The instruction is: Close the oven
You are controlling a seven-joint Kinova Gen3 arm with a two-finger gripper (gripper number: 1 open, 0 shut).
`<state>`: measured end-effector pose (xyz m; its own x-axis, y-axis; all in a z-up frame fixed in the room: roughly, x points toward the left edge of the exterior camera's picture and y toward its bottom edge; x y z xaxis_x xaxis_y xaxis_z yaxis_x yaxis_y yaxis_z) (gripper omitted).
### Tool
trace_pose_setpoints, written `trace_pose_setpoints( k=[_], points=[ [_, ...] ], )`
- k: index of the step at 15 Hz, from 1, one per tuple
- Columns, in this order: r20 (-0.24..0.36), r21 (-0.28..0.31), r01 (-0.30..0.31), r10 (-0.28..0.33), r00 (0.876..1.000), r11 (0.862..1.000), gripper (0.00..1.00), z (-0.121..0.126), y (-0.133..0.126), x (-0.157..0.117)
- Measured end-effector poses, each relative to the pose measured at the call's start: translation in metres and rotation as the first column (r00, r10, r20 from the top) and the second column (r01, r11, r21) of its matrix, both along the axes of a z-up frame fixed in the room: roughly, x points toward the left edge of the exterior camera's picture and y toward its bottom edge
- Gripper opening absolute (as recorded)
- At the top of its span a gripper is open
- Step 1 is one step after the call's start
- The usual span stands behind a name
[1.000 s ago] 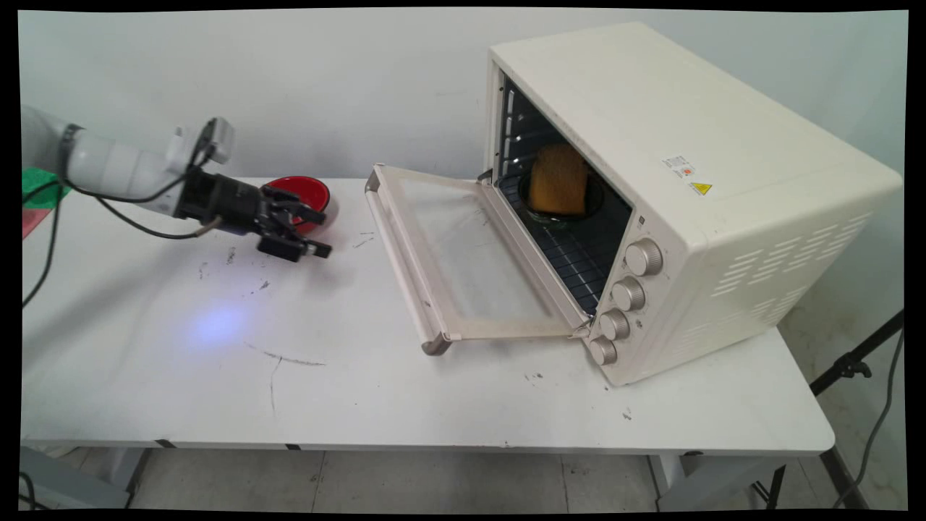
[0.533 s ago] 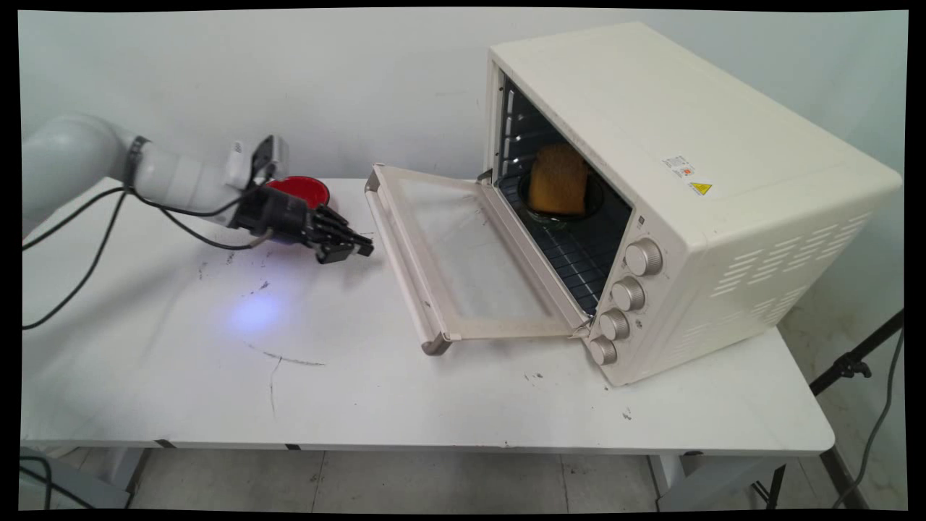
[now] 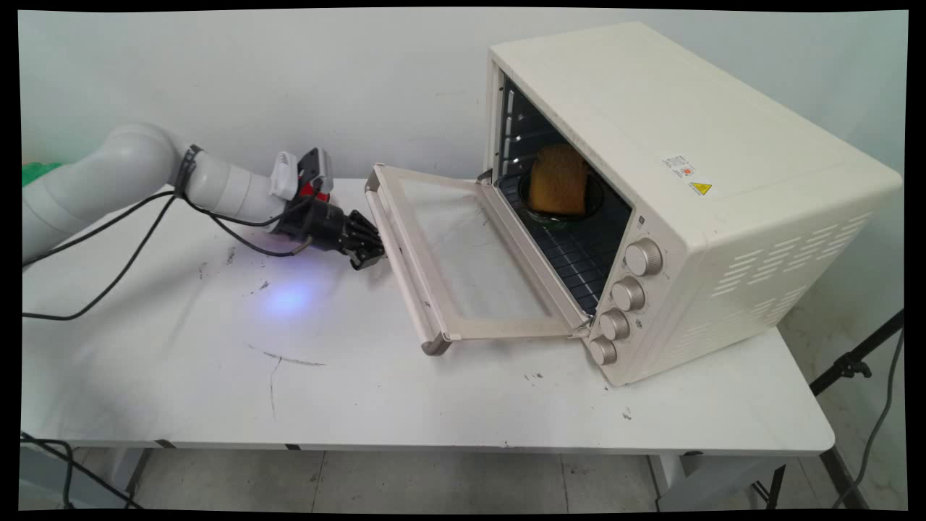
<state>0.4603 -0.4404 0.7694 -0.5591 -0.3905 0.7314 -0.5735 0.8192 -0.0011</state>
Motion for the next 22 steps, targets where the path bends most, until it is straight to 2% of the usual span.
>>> trace_pose_setpoints(
  k=[5, 9, 14, 22],
  points=[
    [0.006, -0.019, 0.005, -0.005, 1.000, 1.000, 0.00, 0.000, -0.011, -0.013],
    [-0.003, -0.038, 0.015, -0.015, 1.000, 0.999, 0.00, 0.011, -0.016, -0.018],
    [-0.027, -0.066, 0.022, -0.024, 0.999, 0.998, 0.00, 0.039, -0.022, -0.023],
    [-0.098, -0.134, 0.021, -0.034, 0.995, 0.991, 0.00, 0.104, -0.043, -0.040]
  ],
)
